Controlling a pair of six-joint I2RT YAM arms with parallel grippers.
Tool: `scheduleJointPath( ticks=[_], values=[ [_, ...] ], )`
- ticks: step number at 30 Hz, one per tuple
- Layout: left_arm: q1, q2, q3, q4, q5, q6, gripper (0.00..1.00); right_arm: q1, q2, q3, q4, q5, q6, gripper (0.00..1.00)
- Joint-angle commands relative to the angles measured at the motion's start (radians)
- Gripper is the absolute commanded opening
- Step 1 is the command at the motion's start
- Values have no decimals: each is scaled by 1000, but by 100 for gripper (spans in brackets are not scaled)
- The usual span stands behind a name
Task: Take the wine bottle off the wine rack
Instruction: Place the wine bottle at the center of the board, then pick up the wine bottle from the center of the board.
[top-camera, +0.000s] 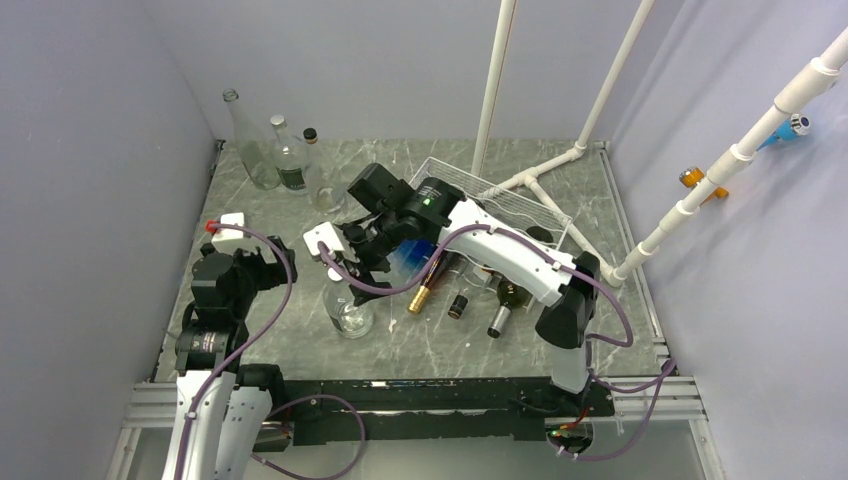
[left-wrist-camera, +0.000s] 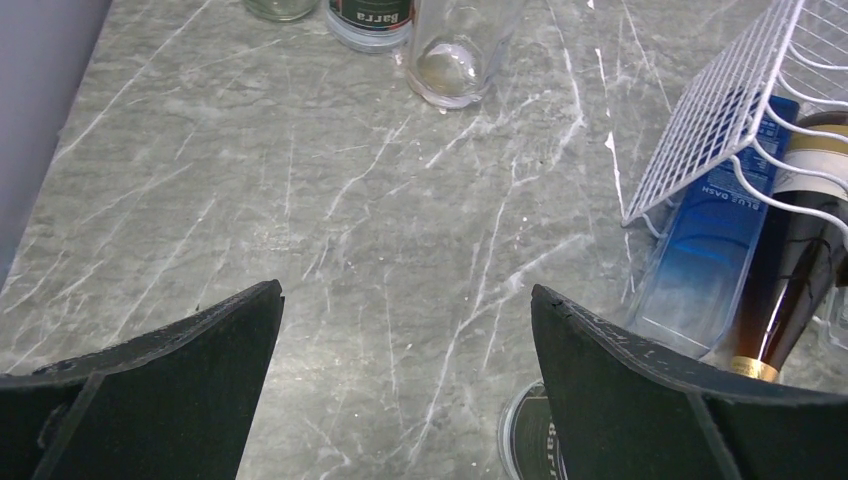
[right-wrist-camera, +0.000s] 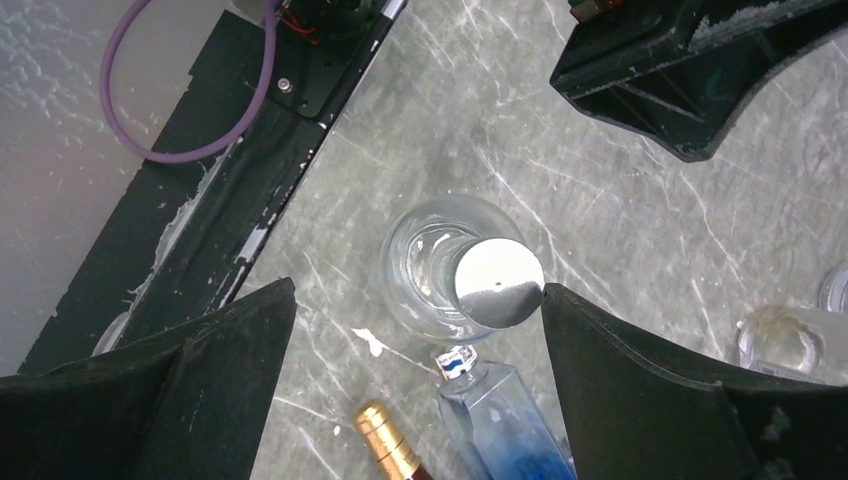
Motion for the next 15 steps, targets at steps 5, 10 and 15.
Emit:
scheduleJointPath(
  ticks=[5, 10, 15],
  values=[
    [5, -2, 23, 37, 103, 9, 99, -20, -64, -58, 42, 18, 34, 95],
    [5, -2, 23, 39, 155, 5, 100, -31, -63, -68, 67, 22, 61, 96],
    [5, -3, 17, 47, 196, 2, 99, -37, -57, -78, 85, 23, 78, 96]
  ],
)
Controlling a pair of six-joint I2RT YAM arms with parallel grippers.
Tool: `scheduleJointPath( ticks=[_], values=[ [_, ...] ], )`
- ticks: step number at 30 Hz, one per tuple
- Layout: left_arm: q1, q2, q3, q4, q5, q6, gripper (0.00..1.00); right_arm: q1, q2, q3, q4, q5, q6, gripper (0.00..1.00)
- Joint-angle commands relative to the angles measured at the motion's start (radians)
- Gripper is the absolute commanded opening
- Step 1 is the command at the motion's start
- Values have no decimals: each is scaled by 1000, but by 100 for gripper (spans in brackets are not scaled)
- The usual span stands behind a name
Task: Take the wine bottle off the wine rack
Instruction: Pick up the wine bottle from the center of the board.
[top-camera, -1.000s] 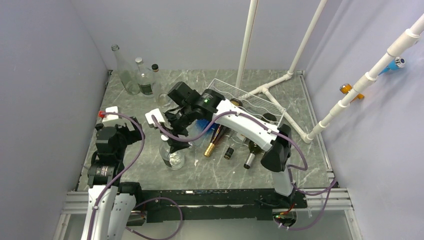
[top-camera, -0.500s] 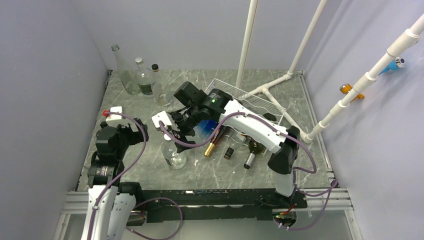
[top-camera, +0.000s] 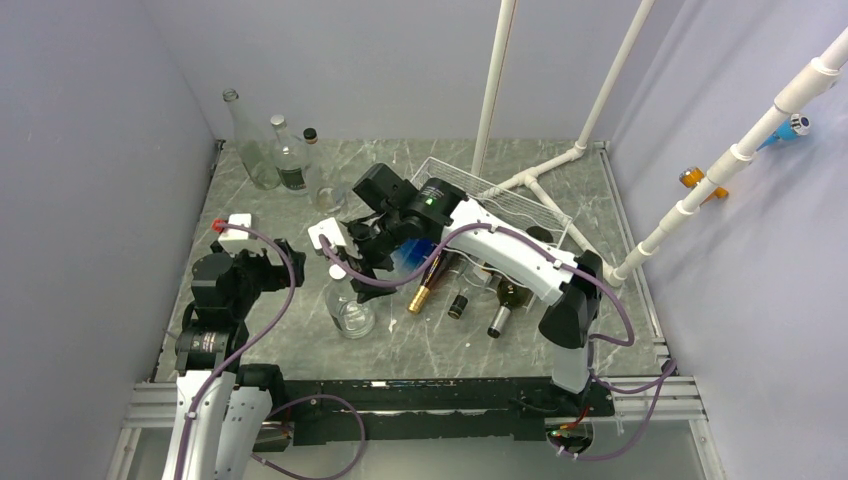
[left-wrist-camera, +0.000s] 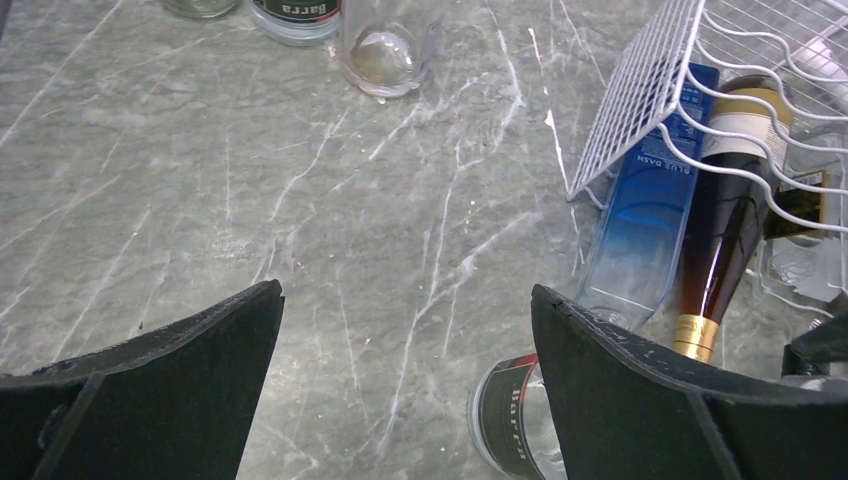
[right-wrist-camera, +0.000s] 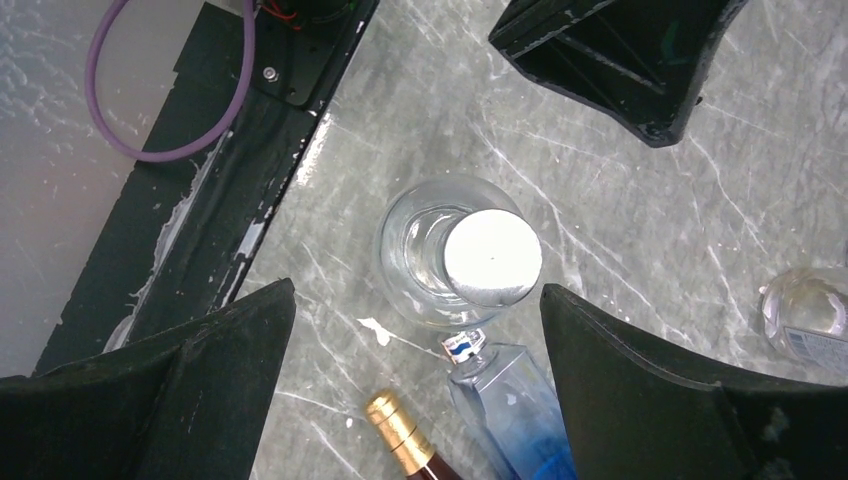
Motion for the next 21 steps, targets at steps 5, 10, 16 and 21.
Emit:
scheduleJointPath(
  ticks=[5, 10, 16, 21],
  values=[
    [5, -10, 28, 53, 177, 16, 100, -30, -36, -4, 63, 5, 58, 96],
    [5, -16, 61, 47, 285, -3, 99, -85, -77, -34, 58, -39, 43, 96],
    [5, -8, 139, 35, 353, -61, 100, -137, -148, -128, 48, -104, 0, 97],
    [5, 16, 193, 44, 474, -121, 100, -193, -214, -238, 68, -150, -17, 98]
  ],
)
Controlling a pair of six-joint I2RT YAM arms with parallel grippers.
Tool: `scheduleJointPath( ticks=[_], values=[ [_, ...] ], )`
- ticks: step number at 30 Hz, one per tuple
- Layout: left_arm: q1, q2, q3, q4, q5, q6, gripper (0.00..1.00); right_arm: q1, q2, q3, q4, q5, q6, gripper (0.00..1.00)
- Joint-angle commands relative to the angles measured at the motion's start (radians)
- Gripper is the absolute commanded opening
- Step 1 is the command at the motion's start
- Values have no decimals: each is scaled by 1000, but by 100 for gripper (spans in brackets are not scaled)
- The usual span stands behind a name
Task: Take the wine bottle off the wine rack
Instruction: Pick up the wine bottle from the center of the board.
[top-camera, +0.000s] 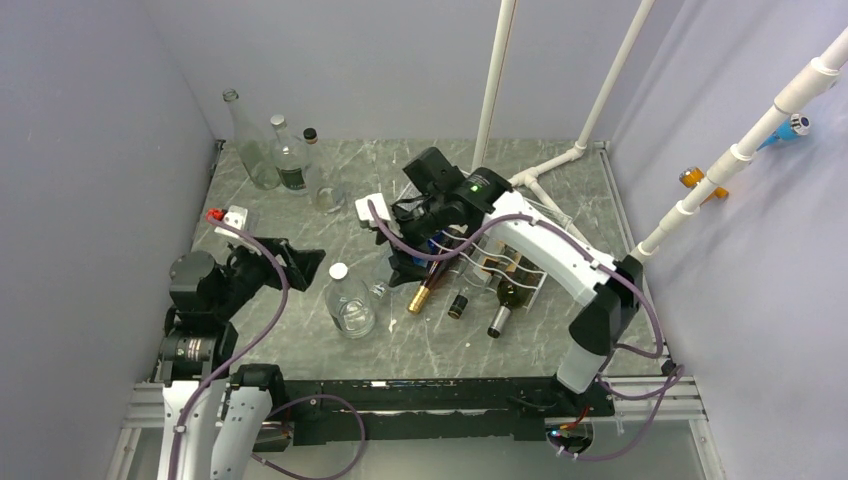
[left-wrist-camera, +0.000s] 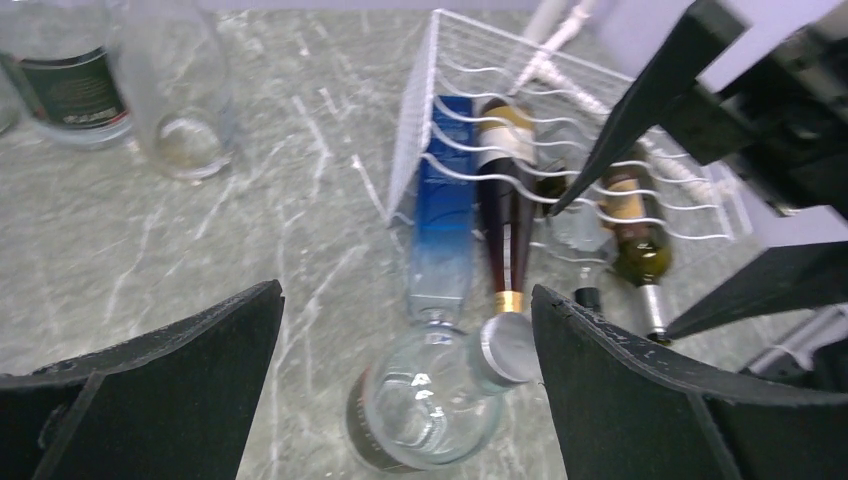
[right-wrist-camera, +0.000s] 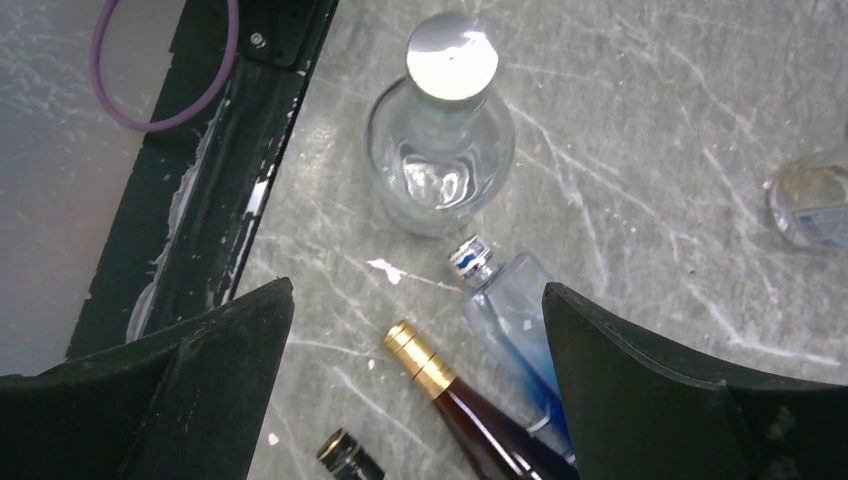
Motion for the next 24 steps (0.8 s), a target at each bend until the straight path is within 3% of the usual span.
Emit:
scheduleJointPath(
  ticks=[1, 3, 9, 17, 24],
  values=[
    [5, 27, 64, 49, 171, -79, 99, -44, -87, -81, 37, -93, -34, 99],
    [5, 37, 73, 54, 223, -111, 100, -65, -113, -127, 34, -121, -53, 100],
    [5, 47, 142, -42, 170, -127, 100, -118, -212, -292, 98, -163, -37, 100],
    [-6, 53, 172, -98, 120, -144, 100, -335, -327, -482, 346, -297, 304, 100],
    [-166, 91, 227, -150, -48, -136, 100, -453, -399, -602, 419, -368, 322, 100]
  ],
)
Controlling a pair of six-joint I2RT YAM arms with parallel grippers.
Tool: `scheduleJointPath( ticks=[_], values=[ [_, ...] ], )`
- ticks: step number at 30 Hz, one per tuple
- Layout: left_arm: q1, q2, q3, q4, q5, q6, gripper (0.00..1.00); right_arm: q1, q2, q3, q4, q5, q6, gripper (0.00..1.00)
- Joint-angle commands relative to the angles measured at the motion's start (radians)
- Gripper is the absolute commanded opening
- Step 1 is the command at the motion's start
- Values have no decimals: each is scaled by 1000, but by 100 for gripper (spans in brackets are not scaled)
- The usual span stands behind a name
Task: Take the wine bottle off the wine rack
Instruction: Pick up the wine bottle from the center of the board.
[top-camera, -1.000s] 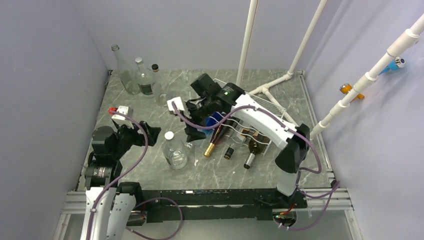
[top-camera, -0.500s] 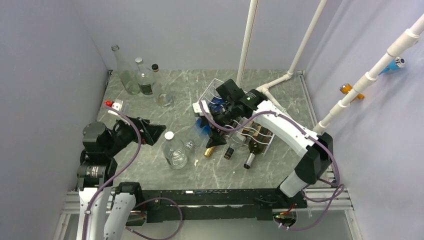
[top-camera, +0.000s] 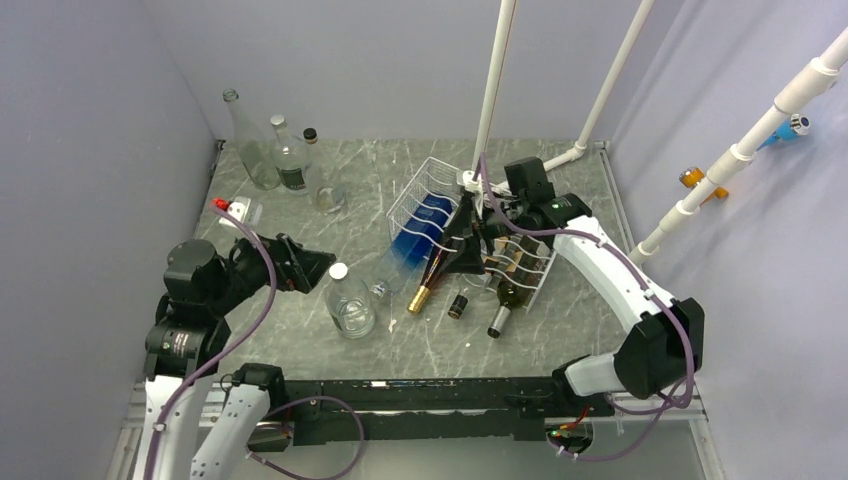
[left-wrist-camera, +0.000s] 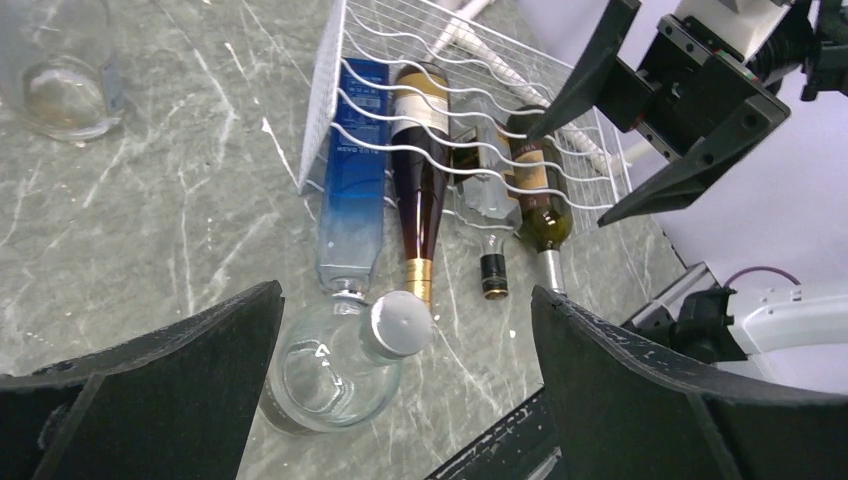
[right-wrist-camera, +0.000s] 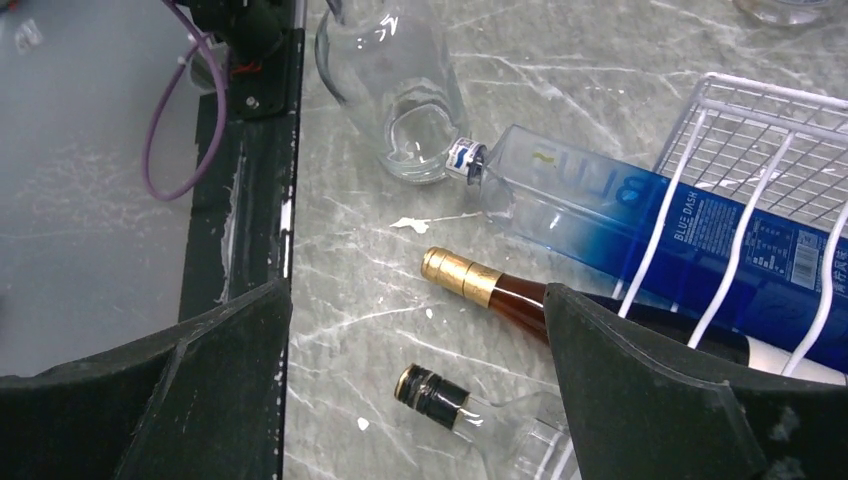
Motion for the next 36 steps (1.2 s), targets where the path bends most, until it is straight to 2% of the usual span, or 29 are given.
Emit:
scheduleJointPath(
  ticks=[1, 10, 25, 30, 36],
  values=[
    [-130, 32, 77, -42, -166, -2, 99, -52, -56, -52, 112, -91, 50, 100],
    [-379, 110, 154, -122, -429, 1, 100, -119, -94, -157, 172, -88, 34, 100],
    [-759, 285, 291, -279, -825, -85, 100, -150, -111, -197, 203, -105, 26, 100],
    [-828, 342, 309, -306, -898, -128, 99, -153, -109, -203, 205, -110, 20, 100],
    [-846, 384, 283, -325, -968, -171, 99, -159, -113, -208, 205, -110, 13, 100]
  ],
)
